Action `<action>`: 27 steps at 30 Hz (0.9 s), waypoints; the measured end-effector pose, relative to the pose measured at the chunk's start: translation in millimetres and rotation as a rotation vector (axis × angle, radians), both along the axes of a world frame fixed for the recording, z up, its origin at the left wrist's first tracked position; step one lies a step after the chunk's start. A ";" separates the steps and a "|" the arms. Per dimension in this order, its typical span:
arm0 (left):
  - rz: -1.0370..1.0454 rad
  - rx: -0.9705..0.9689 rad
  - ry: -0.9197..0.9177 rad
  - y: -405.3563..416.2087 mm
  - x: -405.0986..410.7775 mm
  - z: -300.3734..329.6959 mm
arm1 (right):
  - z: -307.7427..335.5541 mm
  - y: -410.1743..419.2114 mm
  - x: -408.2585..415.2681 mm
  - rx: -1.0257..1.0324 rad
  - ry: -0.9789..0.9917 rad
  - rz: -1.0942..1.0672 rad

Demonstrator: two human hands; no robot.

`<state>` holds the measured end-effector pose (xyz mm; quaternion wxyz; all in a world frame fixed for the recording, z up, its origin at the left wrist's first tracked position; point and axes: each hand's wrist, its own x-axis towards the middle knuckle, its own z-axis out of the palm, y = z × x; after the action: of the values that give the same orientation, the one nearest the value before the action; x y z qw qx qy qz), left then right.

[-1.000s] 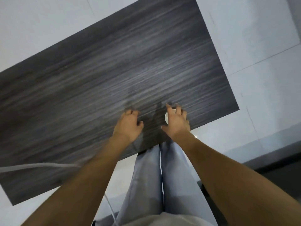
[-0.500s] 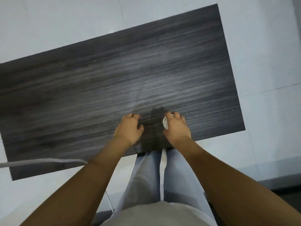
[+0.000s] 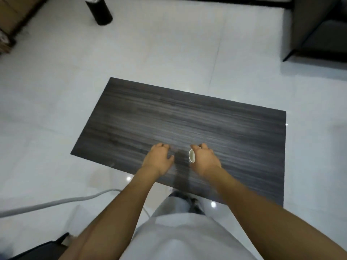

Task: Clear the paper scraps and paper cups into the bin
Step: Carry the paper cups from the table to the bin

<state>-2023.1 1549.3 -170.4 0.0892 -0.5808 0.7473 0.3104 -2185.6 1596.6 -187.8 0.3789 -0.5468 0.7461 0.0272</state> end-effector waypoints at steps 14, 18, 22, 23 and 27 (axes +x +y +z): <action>0.498 -0.145 0.037 -2.6 226.5 82.9 | 74.7 -87.7 213.4 -0.143 0.001 0.511; 0.521 -0.145 -0.006 -15.9 317.1 86.6 | 79.3 -115.5 301.0 -0.141 -0.006 0.546; 0.539 -0.145 0.025 -33.1 410.9 89.1 | 86.2 -142.0 389.6 -0.150 -0.022 0.567; 0.545 -0.152 0.024 -36.6 433.4 88.8 | 87.3 -148.9 409.2 -0.162 -0.028 0.573; 0.552 -0.122 -0.023 -53.8 516.4 82.7 | 90.2 -174.4 474.0 -0.174 -0.058 0.559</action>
<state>-1506.7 1495.5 -87.8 -0.0253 -0.7700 0.5772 0.2706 -1711.6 1422.2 -97.6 0.3296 -0.7622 0.5548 0.0511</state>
